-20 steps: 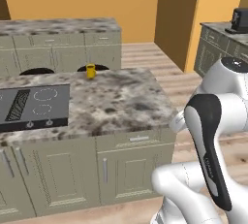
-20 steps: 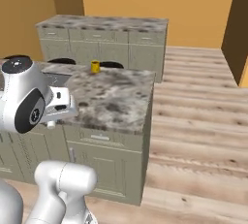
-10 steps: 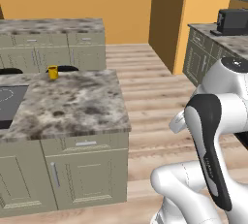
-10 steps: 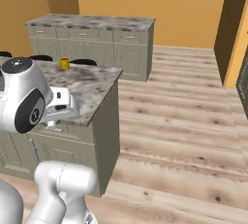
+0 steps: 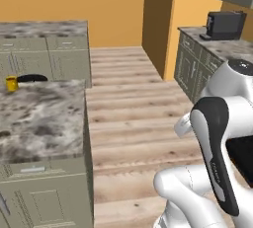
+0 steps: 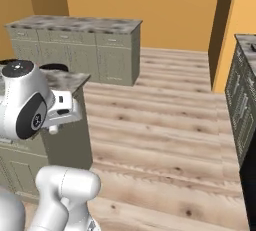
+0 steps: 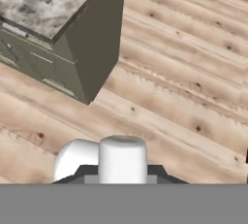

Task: Pick up the marshmallow and place it in the cup of hot chocolate on the dining counter.

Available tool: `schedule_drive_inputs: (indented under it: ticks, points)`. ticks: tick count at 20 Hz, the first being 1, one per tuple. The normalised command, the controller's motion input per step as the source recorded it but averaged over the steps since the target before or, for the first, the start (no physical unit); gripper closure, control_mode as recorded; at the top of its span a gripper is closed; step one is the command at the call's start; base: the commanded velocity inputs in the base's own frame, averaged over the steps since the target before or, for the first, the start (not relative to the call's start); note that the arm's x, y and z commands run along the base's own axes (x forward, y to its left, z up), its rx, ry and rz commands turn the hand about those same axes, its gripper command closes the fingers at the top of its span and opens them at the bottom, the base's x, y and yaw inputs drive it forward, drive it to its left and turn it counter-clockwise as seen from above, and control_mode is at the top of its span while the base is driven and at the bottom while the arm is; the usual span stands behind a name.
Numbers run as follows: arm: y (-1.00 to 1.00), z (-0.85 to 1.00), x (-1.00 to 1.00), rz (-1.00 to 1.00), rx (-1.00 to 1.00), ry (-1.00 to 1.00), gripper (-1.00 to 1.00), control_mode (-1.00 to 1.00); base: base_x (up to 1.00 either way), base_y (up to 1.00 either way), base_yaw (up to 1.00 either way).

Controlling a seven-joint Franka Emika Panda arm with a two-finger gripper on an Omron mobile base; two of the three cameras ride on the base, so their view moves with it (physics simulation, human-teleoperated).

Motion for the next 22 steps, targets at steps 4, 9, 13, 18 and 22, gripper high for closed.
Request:
schedule_drive_inputs:
  ticks: [4, 9, 13, 18, 22]
  points:
    - [0.0, 0.0, 0.0, 0.0, 0.0, 0.0, 1.0, 1.0, 1.0, -0.36, 0.0]
    - [0.0, 0.0, 0.0, 0.0, 0.0, 0.0, 1.0, 1.0, 1.0, -0.28, 0.11]
    - [0.0, 0.0, 0.0, 0.0, 0.0, 0.0, 1.0, 1.0, 1.0, -0.7, 0.15]
    - [0.0, 0.0, 0.0, 0.0, 0.0, 0.0, 1.0, 1.0, 1.0, -0.94, 0.03]
    - [0.0, 0.0, 0.0, 0.0, 0.0, 0.0, 1.0, 1.0, 1.0, -0.64, 0.1]
